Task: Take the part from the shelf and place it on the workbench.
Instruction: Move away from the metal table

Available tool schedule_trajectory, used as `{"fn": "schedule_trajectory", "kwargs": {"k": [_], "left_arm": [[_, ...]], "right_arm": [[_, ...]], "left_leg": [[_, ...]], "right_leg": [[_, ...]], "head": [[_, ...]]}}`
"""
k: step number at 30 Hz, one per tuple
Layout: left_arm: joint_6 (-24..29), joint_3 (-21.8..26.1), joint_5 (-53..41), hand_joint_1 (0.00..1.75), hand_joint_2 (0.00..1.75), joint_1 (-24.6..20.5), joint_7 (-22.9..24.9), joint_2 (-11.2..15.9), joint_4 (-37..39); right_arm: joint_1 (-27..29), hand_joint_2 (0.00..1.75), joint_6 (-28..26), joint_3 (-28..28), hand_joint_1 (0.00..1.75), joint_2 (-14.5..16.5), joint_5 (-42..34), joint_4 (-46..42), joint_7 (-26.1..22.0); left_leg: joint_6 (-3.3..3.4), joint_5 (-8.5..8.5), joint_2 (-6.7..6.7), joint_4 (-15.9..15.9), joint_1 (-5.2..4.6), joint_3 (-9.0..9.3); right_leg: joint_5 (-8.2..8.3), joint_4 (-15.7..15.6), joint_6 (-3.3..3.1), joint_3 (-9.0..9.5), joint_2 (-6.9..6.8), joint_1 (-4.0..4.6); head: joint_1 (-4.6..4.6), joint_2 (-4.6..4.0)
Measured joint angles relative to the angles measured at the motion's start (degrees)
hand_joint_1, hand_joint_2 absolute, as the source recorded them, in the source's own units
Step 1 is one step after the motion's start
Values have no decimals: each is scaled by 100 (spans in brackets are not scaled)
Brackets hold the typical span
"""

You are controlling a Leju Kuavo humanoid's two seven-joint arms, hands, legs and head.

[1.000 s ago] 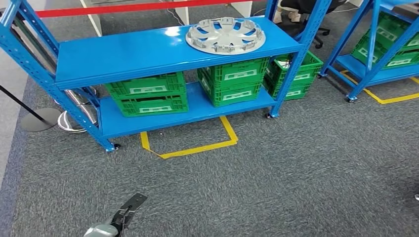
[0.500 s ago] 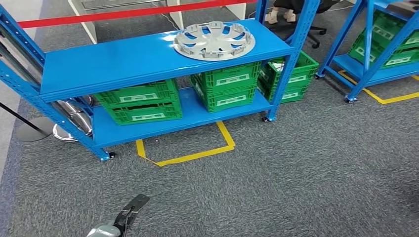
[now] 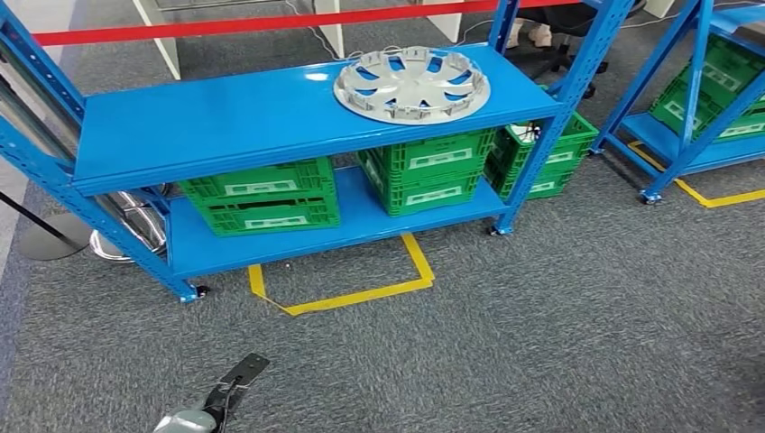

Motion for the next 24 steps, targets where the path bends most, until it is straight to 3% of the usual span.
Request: {"fn": "schedule_trajectory", "kwargs": {"k": [2, 4, 6, 8, 10, 11, 12, 13, 15, 16, 19, 21, 22, 24], "left_arm": [[0, 2, 0, 0, 0, -4, 1, -4, -1], [0, 3, 0, 0, 0, -7, 2, -7, -3], [0, 4, 0, 0, 0, -16, 2, -6, -5], [0, 4, 0, 0, 0, -30, 2, -3, -7], [-1, 4, 0, 0, 0, -24, 2, -4, -7], [-2, 4, 0, 0, 0, -14, 2, -4, -7], [-3, 4, 0, 0, 0, -6, 2, -4, -7], [-4, 4, 0, 0, 0, -2, 2, -4, -7], [-8, 4, 0, 0, 0, -5, 2, -3, -7], [-13, 4, 0, 0, 0, -10, 2, 1, -7], [-27, 5, 0, 0, 0, -4, 2, 10, -8], [-29, 9, 0, 0, 0, 3, 2, 9, -9], [-28, 13, 0, 0, 0, -8, 2, 10, -10], [-28, 19, -1, 0, 0, -35, 2, 10, -11]], "right_arm": [[11, 0, 2, 1, 0, 0, -4, 2, -1], [15, 0, 2, 0, 0, -1, -8, 1, 2], [21, 0, 2, -2, 0, -2, -11, 0, 2], [8, 0, 2, -3, 0, -2, -16, 0, 1], [-2, 0, 2, -4, 0, -2, -18, 0, 1], [1, 0, 2, -4, 0, -3, -18, 0, 1], [5, 0, 2, -5, 0, -3, -18, 0, 1], [7, 0, 2, -7, 0, -4, -18, 0, 1], [6, 0, 4, -9, 0, -3, -19, 0, 2], [4, 0, 8, -9, 0, -2, -20, 0, 2], [-10, 0, 16, -13, 0, 0, -27, 0, 5], [-17, 0, 21, -17, 0, 0, -29, -1, 8], [-23, 0, 23, -18, 0, 0, -30, -2, 8], [-42, 0, 24, -19, 0, 0, -31, -2, 9]], "left_leg": [[-59, -91, 1, -1, -15, 60], [-117, -118, -1, 7, -28, 90], [-173, -109, 8, 181, -24, 41], [-246, -223, 23, 695, 0, -238], [-307, -506, 29, 1325, 31, -636], [-323, -597, 29, 1513, 44, -789], [-330, -570, 30, 1536, 54, -866], [-328, -402, 31, 1372, 60, -859], [-289, 123, 35, 728, 55, -683], [-257, 216, 44, 467, 31, -616], [-109, 123, 43, 153, -40, -513], [-29, 207, 34, 59, -12, -372], [-5, 201, 35, 46, 3, -309], [27, 180, 37, 36, 14, -238]], "right_leg": [[336, -442, -94, 89, 1, 10], [342, -525, -214, 153, 7, 13], [341, -570, -279, 257, 5, -4], [279, -603, -331, 370, 0, -18], [189, -606, -359, 472, 2, -18], [142, -606, -359, 527, 5, -18], [96, -606, -356, 589, 9, -18], [47, -606, -350, 659, 13, -18], [-55, -614, -321, 784, 15, -21], [-96, -619, -295, 838, 15, -22], [-151, -592, -169, 946, 3, -17], [-199, -480, -93, 970, -5, -11], [-277, -354, -65, 917, -5, -10], [-558, 182, -30, 602, -3, -11]], "head": [[15, 1], [26, 1], [20, 1], [7, 1], [1, 0], [1, 0], [1, 0], [1, 0], [5, 0], [7, 0], [-5, 1], [-4, 1], [13, 1], [50, 1]]}}
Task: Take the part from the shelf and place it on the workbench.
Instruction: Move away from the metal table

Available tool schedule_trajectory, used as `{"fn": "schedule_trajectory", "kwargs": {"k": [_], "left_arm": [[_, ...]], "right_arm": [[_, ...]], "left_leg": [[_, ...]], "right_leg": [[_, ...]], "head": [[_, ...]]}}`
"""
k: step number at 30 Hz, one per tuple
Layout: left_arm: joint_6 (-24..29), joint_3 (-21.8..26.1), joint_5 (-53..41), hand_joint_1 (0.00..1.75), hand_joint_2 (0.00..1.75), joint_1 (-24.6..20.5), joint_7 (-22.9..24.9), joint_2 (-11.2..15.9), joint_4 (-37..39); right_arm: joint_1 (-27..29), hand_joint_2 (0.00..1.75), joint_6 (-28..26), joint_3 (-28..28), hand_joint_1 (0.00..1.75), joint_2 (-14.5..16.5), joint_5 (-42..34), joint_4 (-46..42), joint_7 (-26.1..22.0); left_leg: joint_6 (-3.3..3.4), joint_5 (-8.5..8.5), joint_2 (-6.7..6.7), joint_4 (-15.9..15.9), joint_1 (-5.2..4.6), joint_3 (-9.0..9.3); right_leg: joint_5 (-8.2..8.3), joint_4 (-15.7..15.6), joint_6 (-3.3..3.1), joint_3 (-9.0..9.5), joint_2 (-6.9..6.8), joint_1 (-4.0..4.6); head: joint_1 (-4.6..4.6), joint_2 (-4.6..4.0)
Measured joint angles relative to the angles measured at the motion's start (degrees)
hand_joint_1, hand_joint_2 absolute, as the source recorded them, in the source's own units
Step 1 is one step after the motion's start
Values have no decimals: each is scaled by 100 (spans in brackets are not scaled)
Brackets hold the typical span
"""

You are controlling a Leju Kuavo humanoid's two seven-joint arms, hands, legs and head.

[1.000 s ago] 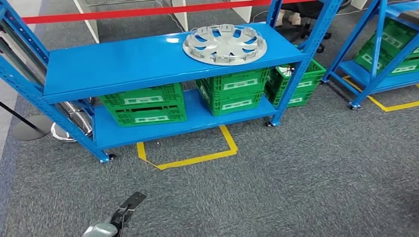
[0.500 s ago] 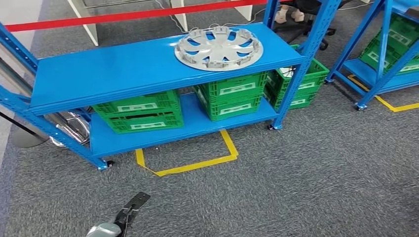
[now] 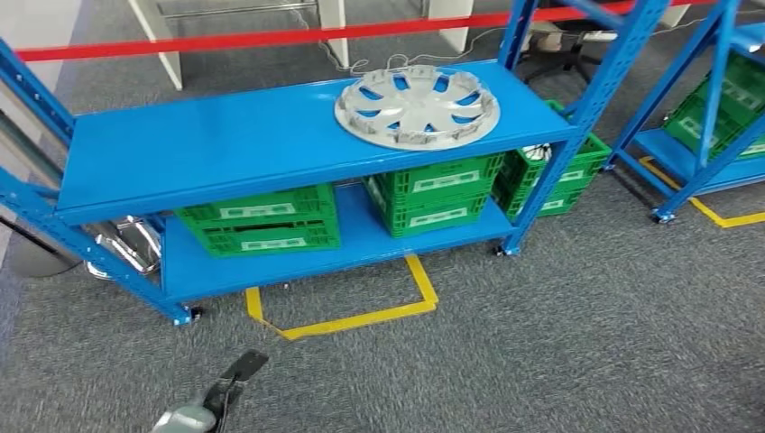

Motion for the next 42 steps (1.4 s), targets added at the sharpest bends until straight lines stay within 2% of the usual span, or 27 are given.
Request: {"fn": "schedule_trajectory", "kwargs": {"k": [2, 3, 4, 6, 8, 12, 14, 17, 18, 19, 20, 21, 22, 23, 24, 25, 28, 29, 30, 32, 33, 34, 35, 37, 38, 39, 42], "left_arm": [[-8, 2, 0, 0, 0, 4, 0, -8, 0], [-11, 3, 0, 0, 0, 17, 0, -11, 0], [-14, 4, 0, 0, 0, 28, 0, -14, 0], [-14, 6, 0, 0, 0, 37, 0, -19, 0], [-14, 7, 0, 0, 0, 26, 1, -22, 0], [-14, 8, 0, 0, 0, 16, 3, -21, -1], [-13, 8, 0, 0, 0, -2, 3, -19, -2], [-15, 7, -8, 0, 0, 3, 1, -20, -2], [-18, 7, -12, 0, 0, 16, -1, -23, -2], [-19, 7, -16, 0, 0, 27, -2, -27, -2], [-20, 7, -19, 0, 0, 32, -4, -32, -2], [-20, 7, -19, 0, 0, 35, -4, -35, -2], [-20, 7, -19, 0, 0, 35, -4, -33, -2], [-20, 7, -19, 0, 0, 34, -4, -32, -3], [-21, 7, -19, 0, 0, 38, -4, -35, -4], [-21, 7, -18, 0, 0, 43, -4, -37, -9], [-22, 9, -17, 0, 0, 46, -8, -51, -26], [-21, 10, -17, 0, 0, 35, -10, -52, -30], [-21, 10, -17, 0, 0, 25, -11, -53, -33], [-23, 10, -17, 0, 0, 17, -11, -56, -35], [-25, 10, -17, 0, 0, 27, -11, -59, -35], [-27, 10, -17, 0, 0, 40, -11, -60, -35], [-27, 11, -17, 0, 0, 49, -11, -62, -35], [-32, 11, -17, 0, 0, 50, -11, -63, -36], [-36, 11, -17, 0, 0, 44, -11, -62, -37], [-40, 11, -17, 0, 0, 39, -11, -62, -37], [-44, 10, -18, 0, 0, 32, -11, -59, -39]], "right_arm": [[-3, 0, 0, 0, 0, 0, -1, 0, 3], [7, 0, 1, 0, 0, -1, -1, 0, 5], [18, 0, 2, -1, 0, -2, -1, 0, 8], [36, 0, 4, -2, 0, -5, -1, 1, 9], [38, 0, 4, -1, 0, -5, -3, 3, 9], [47, 0, 3, -3, 0, -5, -4, 4, 16], [41, 0, 1, -3, 0, -4, -3, 4, 15], [31, 0, -1, -3, 0, -4, -9, 4, 18], [36, 0, -1, -4, 0, -4, -13, 4, 21], [41, 0, -2, -4, 0, -4, -17, 3, 24], [44, 0, -2, -4, 0, -4, -19, 3, 25], [47, 0, -2, -4, 0, -4, -20, 3, 25], [48, 0, -1, -4, 0, 2, -20, 5, 25], [48, 0, -3, -4, 0, 7, -21, 7, 25], [44, 0, -2, -5, 0, 11, -22, 8, 23], [41, 0, -2, -5, 0, 16, -22, 9, 17], [26, 0, 5, -4, 0, 15, -21, 8, -15], [14, 0, 8, -4, 0, 15, -22, 8, -25], [2, 0, 11, -3, 0, 15, -22, 8, -31], [-7, 0, 19, -3, 0, 15, -21, 9, -37], [1, 0, 23, -3, 0, 14, -18, 9, -36], [13, 0, 26, -4, 0, 12, -12, 8, -34], [23, 0, 31, -4, 0, 10, -3, 8, -33], [40, 0, 46, -3, 0, 7, 15, 8, -34], [45, 0, 55, -2, 0, 7, 23, 9, -35], [46, 0, 62, -1, 0, 8, 28, 10, -37], [50, 0, 68, 0, 0, 10, 39, 11, -37]], "left_leg": [[13, -58, -4, 2, -2, 39], [9, -98, -8, 3, 0, 75], [-1, -144, -14, 4, 5, 127], [-40, -257, -21, 3, 22, 258], [-107, -368, -25, 14, 14, 360], [-213, -456, -17, 110, -7, 433], [-277, -538, -6, 483, 8, 247], [-347, -893, 3, 1437, 30, -376], [-345, -919, 3, 1580, 32, -529], [-331, -822, 3, 1543, 30, -599], [-301, -605, 3, 1329, 24, -589], [-254, -301, 6, 990, 9, -526], [-201, -98, 13, 707, -20, -468], [-147, 17, 19, 440, -53, -416], [-105, 76, 26, 279, -81, -378], [-82, 39, 26, 204, -97, -352], [-43, 81, 8, -7, -57, -146], [-26, 70, 5, -38, -38, -80], [-11, 49, 5, -53, -26, -36], [6, -25, 4, -54, -20, 21], [5, -69, 2, -53, -18, 62], [-2, -118, -1, -52, -13, 119], [-15, -175, -5, -51, -4, 195], [-63, -302, -10, -47, 12, 363], [-97, -360, -12, -40, 12, 419], [-128, -407, -10, -35, 3, 447], [-198, -451, -1, 49, -16, 455]], "right_leg": [[-226, 619, 18, -481, 2, 0], [-206, 737, 16, -649, 1, 0], [-72, 661, 16, -722, 0, 0], [477, 43, 19, -629, -5, -4], [763, -494, -23, -484, -19, 8], [760, -604, -199, -339, -16, 2], [717, -626, -257, -249, -14, -16], [605, -634, -299, -130, -4, -14], [560, -634, -301, -75, 3, -11], [512, -634, -300, -11, 10, -7], [461, -636, -295, 61, 16, -1], [409, -644, -287, 106, 18, 3], [363, -652, -274, 171, 19, 8], [327, -670, -253, 209, 15, 7], [302, -702, -227, 227, 11, 5], [306, -713, -194, 282, 7, 8], [282, -624, -100, 336, -4, 15], [212, -446, -77, 240, -5, 14], [101, -152, -63, 49, -4, 11], [-126, 547, -34, -451, -4, 7], [-156, 760, -23, -659, -4, 6], [-71, 782, -16, -776, -4, 6], [143, 593, -13, -790, -5, 5], [674, -74, -3, -652, -7, 5], [796, -362, -23, -576, -12, 11], [861, -519, -60, -523, -14, 16], [837, -595, -212, -418, -12, 13]], "head": [[9, -1], [9, -1], [10, -1], [13, -1], [25, -1], [10, -1], [-3, -1], [-13, -1], [-14, -1], [-14, -1], [-14, -1], [-13, -1], [1, -1], [7, -1], [8, 0], [13, 0], [11, -1], [21, -1], [28, -1], [40, -1], [38, -1], [39, -1], [40, -1], [42, -1], [54, -1], [63, -1], [42, -1]]}}
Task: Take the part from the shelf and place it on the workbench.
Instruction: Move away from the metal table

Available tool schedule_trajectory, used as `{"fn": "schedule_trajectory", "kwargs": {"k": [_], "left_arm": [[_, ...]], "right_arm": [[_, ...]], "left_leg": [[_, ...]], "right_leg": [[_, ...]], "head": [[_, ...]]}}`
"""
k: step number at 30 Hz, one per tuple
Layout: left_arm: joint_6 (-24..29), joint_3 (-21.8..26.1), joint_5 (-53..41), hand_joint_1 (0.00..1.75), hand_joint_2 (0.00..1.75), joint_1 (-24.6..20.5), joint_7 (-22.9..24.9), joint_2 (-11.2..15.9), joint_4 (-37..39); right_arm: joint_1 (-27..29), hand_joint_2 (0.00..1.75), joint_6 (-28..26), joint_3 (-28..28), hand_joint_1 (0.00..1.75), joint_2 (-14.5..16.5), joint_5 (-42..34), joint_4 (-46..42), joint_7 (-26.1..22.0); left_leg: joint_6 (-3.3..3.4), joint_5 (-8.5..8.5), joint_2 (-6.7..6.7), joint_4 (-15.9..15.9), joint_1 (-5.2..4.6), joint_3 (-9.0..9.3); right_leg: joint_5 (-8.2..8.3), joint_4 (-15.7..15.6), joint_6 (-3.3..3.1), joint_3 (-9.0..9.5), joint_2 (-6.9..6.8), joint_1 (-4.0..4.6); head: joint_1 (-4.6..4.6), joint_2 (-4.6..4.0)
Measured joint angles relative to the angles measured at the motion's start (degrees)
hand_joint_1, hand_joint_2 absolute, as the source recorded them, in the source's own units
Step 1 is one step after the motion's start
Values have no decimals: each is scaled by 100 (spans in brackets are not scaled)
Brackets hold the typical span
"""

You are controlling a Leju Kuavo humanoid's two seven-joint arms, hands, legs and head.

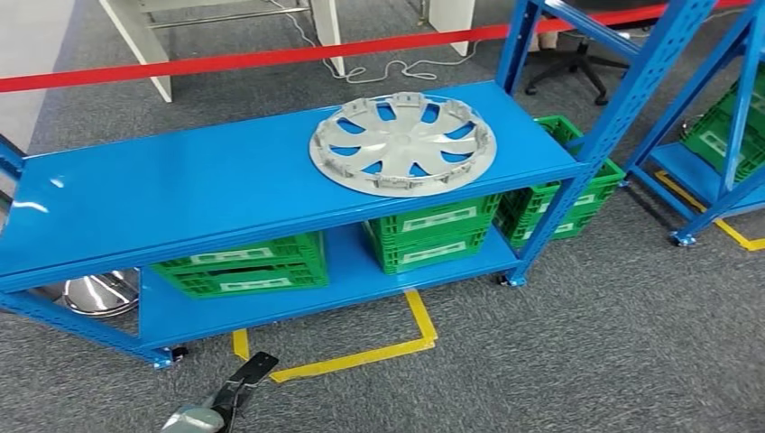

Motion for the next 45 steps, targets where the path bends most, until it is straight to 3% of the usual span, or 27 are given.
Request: {"fn": "schedule_trajectory", "kwargs": {"k": [2, 3, 6, 7, 8, 10, 12, 14, 17, 19, 21, 22, 23, 25, 27, 29, 30, 32, 33, 35, 37, 38, 39, 41, 43, 44, 45], "left_arm": [[0, -1, -1, 0, 0, -17, 0, 4, -3], [0, -1, -2, 0, 0, -23, 0, 7, -5], [0, -1, -1, 0, 0, -15, 0, 5, -5], [0, -1, 0, 0, 0, -6, 0, 5, -5], [0, -1, 0, 0, 0, -1, 0, 5, -5], [0, -1, 0, 0, 0, 3, 0, 9, -5], [1, -1, 0, 0, 0, 9, 0, 19, -5], [3, -1, 1, 0, 0, 20, 0, 20, -6], [14, 1, 1, 0, 0, 9, 0, 9, -8], [11, 2, 1, 0, 0, -15, 0, 10, -9], [-15, 2, 1, 0, 0, -21, 7, 7, -9], [-26, 2, 1, 0, 0, -14, 12, 7, -9], [-37, 2, 1, 0, 0, -8, 17, 8, -9], [-46, 2, 1, 0, 0, -8, 22, 7, -9], [-54, 2, 1, 0, 0, -28, 25, 1, -9], [-73, 2, 1, 0, 0, -31, 44, -14, -8], [-86, 2, 1, 0, 0, -24, 63, -13, -8], [-114, 2, 5, 0, 0, -15, 91, -1, -7], [-126, 2, 8, 0, 0, -27, 106, 10, -7], [-157, 2, 12, 0, 0, -55, 141, 14, -7], [-185, 2, 16, 0, 0, -43, 187, 21, -7], [-194, 2, 18, 0, 0, -26, 202, 28, -7], [-202, 2, 18, 0, 0, -14, 209, 39, -7], [-237, 2, 18, 0, 0, -15, 250, 53, -7], [-330, 2, 18, 0, 0, -45, 373, 55, -7], [-393, 2, 19, 0, 0, -51, 455, 56, -7], [-448, 3, 19, 0, 0, -53, 522, 63, -7]], "right_arm": [[0, 0, 0, 2, 0, 1, 8, 0, 2], [-6, 0, 1, 3, 0, 1, 10, 0, 2], [-7, 0, 9, 4, 0, 1, 11, 0, 17], [-1, 0, 10, 4, 0, 1, 11, 0, 23], [3, 0, 10, 4, 0, 1, 11, 0, 27], [8, 0, 11, 5, 0, 3, 11, 2, 29], [12, 0, 14, 6, 0, 13, 11, 7, 30], [9, 0, 15, 7, 0, 20, 12, 8, 32], [-14, 0, 18, 11, 0, 20, 14, 5, 36], [-42, 0, 20, 13, 0, 20, 14, 4, 38], [-50, 0, 19, 14, 0, 20, 21, 4, 46], [-44, 0, 19, 15, 0, 19, 34, 4, 52], [-36, 0, 20, 16, 0, 17, 50, 4, 57], [-21, 0, 21, 21, 0, 16, 90, 4, 62], [-12, 0, 24, 35, 0, 15, 113, 4, 62], [-4, 0, 27, 52, 0, 13, 121, 3, 71], [-4, 0, 31, 60, 0, 16, 127, 3, 79], [-6, 0, 34, 68, 0, 22, 143, 0, 93], [-16, 0, 36, 75, 0, 25, 150, -2, 95], [-38, 0, 40, 95, 0, 25, 161, -4, 95], [-37, 0, 47, 109, 0, 25, 170, -4, 97], [-35, 0, 50, 111, 0, 25, 172, -4, 98], [-34, 0, 52, 113, 0, 25, 174, -4, 98], [-37, 0, 60, 119, 0, 25, 181, -4, 99], [-43, 0, 72, 135, 0, 23, 198, -4, 107], [-46, 0, 80, 146, 0, 22, 208, -4, 114], [-49, 0, 87, 156, 0, 22, 218, -4, 123]], "left_leg": [[-63, 4, 9, 356, 10, -169], [-102, -66, 14, 677, 20, -357], [-158, -454, 18, 1539, 41, -984], [-150, -446, 18, 1570, 41, -1084], [-128, -306, 17, 1427, 39, -1106], [-44, 263, 21, 791, 15, -1001], [59, 544, 29, 309, -50, -903], [141, 530, 31, 137, -97, -837], [207, 591, 20, -49, -59, -625], [239, 565, 16, -87, -50, -532], [259, 498, -3, -86, -56, -481], [258, 460, -31, -86, -59, -443], [254, 421, -69, -85, -61, -396], [240, 344, -161, -87, -62, -289], [206, 294, -257, -89, -43, -243], [140, 281, -352, -77, -20, -244], [105, 283, -395, -63, -24, -240], [48, 223, -327, 60, -39, -250], [14, 112, -245, 230, -32, -331], [-71, -206, -75, 850, 22, -663], [-153, -378, -24, 1391, 90, -998], [-190, -303, -10, 1416, 120, -1055], [-221, -114, 12, 1233, 147, -1016], [-282, 394, 188, 507, 168, -759], [-242, 583, 422, 12, 129, -628], [-189, 562, 473, -26, 102, -643], [-117, 556, 442, -36, 92, -669]], "right_leg": [[-50, -35, -66, 91, 0, -15], [-82, -54, -92, 138, -1, -18], [-214, -68, -121, 296, 13, -17], [-265, -68, -120, 363, 20, -14], [-317, -69, -116, 437, 26, -9], [-426, -79, -96, 562, 31, -2], [-510, -100, -43, 641, 33, -1], [-518, -125, 31, 730, 28, 5], [-535, 14, 115, 713, 12, 8], [-673, 561, 152, 368, 12, 2], [-903, 1131, 188, -87, 13, 1], [-923, 1213, 196, -230, 15, 4], [-813, 1128, 194, -292, 21, 6], [-276, 507, 151, -164, 107, 8], [-15, -1, 80, -9, 287, 16], [-17, -125, 7, 61, 343, 35], [18, -173, -25, 125, 295, 30], [51, -260, -68, 237, 175, -4], [46, -292, -85, 287, 118, -23], [10, -312, -111, 344, 0, -31], [-39, -309, -106, 388, -113, -42], [-67, -307, -92, 418, -166, -54], [-96, -303, -70, 454, -218, -73], [-162, -300, 1, 539, -319, -106], [-221, -295, 83, 591, -421, -91], [-245, -299, 123, 607, -477, -71], [-266, -302, 159, 626, -540, -58]], "head": [[-27, 0], [-39, 0], [-48, 0], [-47, 0], [-46, 0], [-46, 0], [-39, 0], [-51, 1], [-55, 1], [-37, 1], [-31, 1], [-31, 1], [-29, 0], [-32, 1], [-39, 1], [-39, 1], [-32, 1], [-50, 0], [-68, 0], [-103, 0], [-106, 0], [-105, 0], [-107, 0], [-116, 0], [-155, 0], [-156, 0], [-153, 0]]}}
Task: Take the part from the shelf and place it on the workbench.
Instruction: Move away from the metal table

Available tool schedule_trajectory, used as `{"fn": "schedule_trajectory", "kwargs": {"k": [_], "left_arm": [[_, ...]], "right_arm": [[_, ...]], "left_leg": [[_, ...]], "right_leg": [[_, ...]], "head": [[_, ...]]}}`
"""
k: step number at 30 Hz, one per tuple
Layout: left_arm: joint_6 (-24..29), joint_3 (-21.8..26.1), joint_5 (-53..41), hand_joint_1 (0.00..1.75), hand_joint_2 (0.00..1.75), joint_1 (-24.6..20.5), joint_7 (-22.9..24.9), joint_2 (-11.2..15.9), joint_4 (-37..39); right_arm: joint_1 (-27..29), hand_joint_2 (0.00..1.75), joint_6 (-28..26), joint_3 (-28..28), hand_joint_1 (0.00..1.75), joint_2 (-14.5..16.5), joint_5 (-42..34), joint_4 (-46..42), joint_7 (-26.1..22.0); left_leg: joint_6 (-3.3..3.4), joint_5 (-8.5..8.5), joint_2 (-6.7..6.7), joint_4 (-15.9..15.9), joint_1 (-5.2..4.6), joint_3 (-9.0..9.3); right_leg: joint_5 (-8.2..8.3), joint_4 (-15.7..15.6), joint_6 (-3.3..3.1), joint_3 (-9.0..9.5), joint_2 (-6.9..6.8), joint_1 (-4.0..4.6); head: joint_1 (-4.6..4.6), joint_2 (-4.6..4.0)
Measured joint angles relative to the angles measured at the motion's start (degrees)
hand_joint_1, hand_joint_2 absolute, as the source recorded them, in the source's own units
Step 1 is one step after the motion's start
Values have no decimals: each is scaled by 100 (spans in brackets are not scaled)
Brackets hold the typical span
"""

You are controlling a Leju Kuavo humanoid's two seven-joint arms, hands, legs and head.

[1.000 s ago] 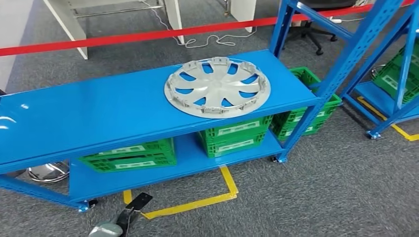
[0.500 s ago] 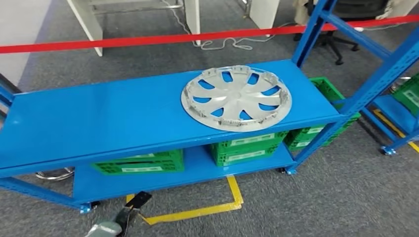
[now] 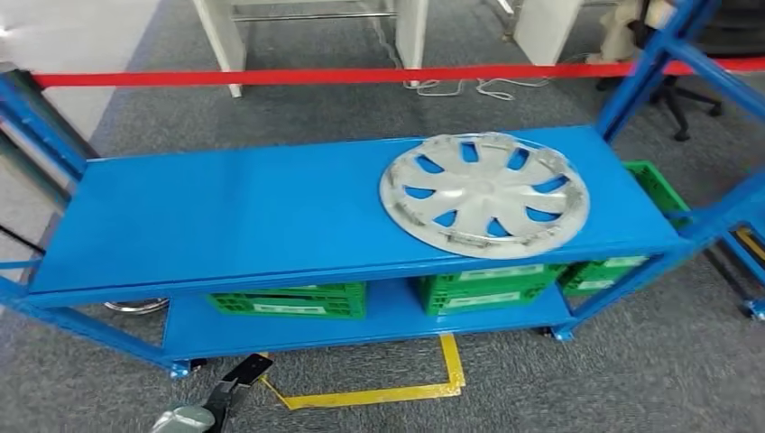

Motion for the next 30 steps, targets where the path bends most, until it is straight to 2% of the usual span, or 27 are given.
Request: {"fn": "schedule_trajectory", "kwargs": {"k": [1, 2, 3, 5, 6, 7, 8, 9, 10, 11, 12, 13, 14, 16, 18, 19, 22, 23, 24, 25, 27, 28, 30], "left_arm": [[-45, 1, 1, 0, 0, 6, 52, 8, 0], [-70, 2, 1, 0, 0, 8, 82, 16, 0], [-81, 3, 1, 0, 0, -1, 93, 24, 0], [-46, 3, -1, 0, 0, -24, 64, 27, 0], [-5, 4, -2, 0, 0, -30, 31, 28, 0], [34, 4, -3, 0, 44, -32, -4, 28, 0], [63, 5, -5, 0, 87, -32, -30, 31, 0], [67, 5, -8, 0, 131, -33, -42, 36, 0], [61, 6, -10, 0, 175, -34, -44, 40, 0], [55, 7, -11, 0, 175, -35, -45, 43, 0], [57, 7, -10, 0, 175, -38, -50, 44, 0], [74, 8, -10, 0, 175, -40, -60, 44, 0], [100, 8, -14, 0, 175, -40, -72, 44, 0], [153, 8, -40, 0, 175, -38, -87, 45, 0], [173, 7, -77, 0, 175, -37, -57, 48, 0], [175, 7, -93, 0, 175, -40, -37, 49, 0], [165, -3, -113, 0, 175, -13, -2, 45, 1], [156, -18, -90, 0, 175, 28, 3, 47, 1], [146, -43, -41, 0, 175, 88, 5, 50, 2], [139, -73, 33, 0, 175, 156, 0, 57, 4], [130, -144, 223, 0, 175, 283, -23, 78, 8], [126, -183, 326, 0, 131, 333, -39, 87, 10], [113, -270, 543, 0, 44, 439, -68, 101, 13]], "right_arm": [[-4, 0, 7, 8, 0, 0, 8, -1, 8], [-11, 0, 11, 12, 0, 0, 13, -2, 13], [-18, 0, 15, 19, 0, 0, 17, -3, 15], [-25, 0, 21, 35, 0, 0, 15, -4, 15], [-18, 0, 23, 41, 0, 0, 10, -4, 15], [-9, 0, 22, 43, 0, 0, 5, -4, 13], [-2, 0, 13, 44, 0, 0, -5, -4, 3], [0, 0, -11, 44, 0, 0, -24, -4, -11], [-2, 0, -51, 44, 0, -1, -50, -4, -25], [-8, 0, -98, 43, 0, -4, -84, -4, -32], [-15, 0, -141, 42, 0, -11, -121, -4, -27], [-23, 44, -172, 40, 0, -18, -158, -5, -12], [-29, 87, -187, 38, 0, -24, -192, -5, 7], [-24, 175, -196, 29, 0, -34, -242, -7, 57], [-14, 175, -199, 18, 0, -40, -250, -7, 136], [-15, 175, -201, 14, 0, -41, -244, -8, 178], [-14, 175, -228, 13, 0, -50, -256, -21, 303], [-12, 175, -246, 24, 0, -57, -300, -42, 336], [-12, 175, -268, 48, 0, -67, -381, -77, 356], [-14, 175, -289, 85, 0, -76, -493, -123, 363], [-18, 175, -334, 180, 0, -95, -767, -223, 356], [-20, 175, -355, 230, 0, -108, -915, -267, 347], [-18, 175, -397, 344, 0, -144, -1229, -345, 326]], "left_leg": [[56, 39, -73, 16, 7, -4], [96, 40, -139, 18, 13, 1], [135, 47, -208, 13, 19, 6], [200, 50, -340, 7, 14, 13], [220, 47, -407, 8, 3, 12], [234, 41, -465, 9, -11, 15], [245, 36, -522, 10, -28, 21], [251, 30, -569, 12, -43, 33], [256, 22, -608, 13, -56, 51], [254, 13, -641, 14, -65, 69], [242, -2, -661, 26, -84, 76], [224, -11, -674, 33, -95, 72], [200, -13, -681, 37, -100, 61], [148, -4, -692, 31, -92, 45], [87, -94, -634, 129, -84, 10], [50, -222, -584, 317, -76, -65], [-45, -725, -475, 1337, -22, -501], [-64, -770, -468, 1542, -4, -584], [-77, -698, -464, 1529, 13, -569], [-80, -529, -457, 1291, 27, -447], [-63, -172, -419, 521, 31, -66], [-41, -88, -405, 225, 24, 75], [15, -97, -400, 16, -4, 165]], "right_leg": [[-34, -4, 39, 10, -41, -3], [-96, 40, 66, 3, 2, -14], [-206, 183, 80, -56, 108, -26], [-548, 828, 78, -359, 400, -26], [-711, 1243, 66, -575, 482, -15], [-799, 1579, 51, -774, 518, -2], [-775, 1739, 29, -906, 533, 10], [-636, 1680, -1, -936, 540, 22], [-401, 1403, -39, -862, 545, 35], [-144, 1009, -84, -725, 561, 49], [41, 634, -123, -576, 586, 61], [151, 360, -147, -462, 610, 71], [184, 218, -161, -401, 633, 80], [183, 157, -179, -371, 639, 84], [212, 114, -231, -349, 614, 68], [223, 95, -259, -337, 594, 54], [217, 90, -294, -325, 529, 52], [214, 91, -296, -323, 513, 52], [211, 91, -293, -318, 506, 51], [207, 92, -286, -309, 504, 49], [187, 95, -250, -286, 501, 60], [179, 99, -221, -283, 495, 70], [176, 97, -153, -285, 476, 84]], "head": [[21, 1], [40, 1], [52, 0], [81, -1], [87, -1], [87, -1], [89, -1], [89, -1], [89, -1], [90, -1], [88, -1], [85, 0], [81, 0], [79, 0], [68, -1], [56, -1], [35, 0], [35, -1], [33, -1], [32, -1], [32, -1], [36, -1], [43, -1]]}}
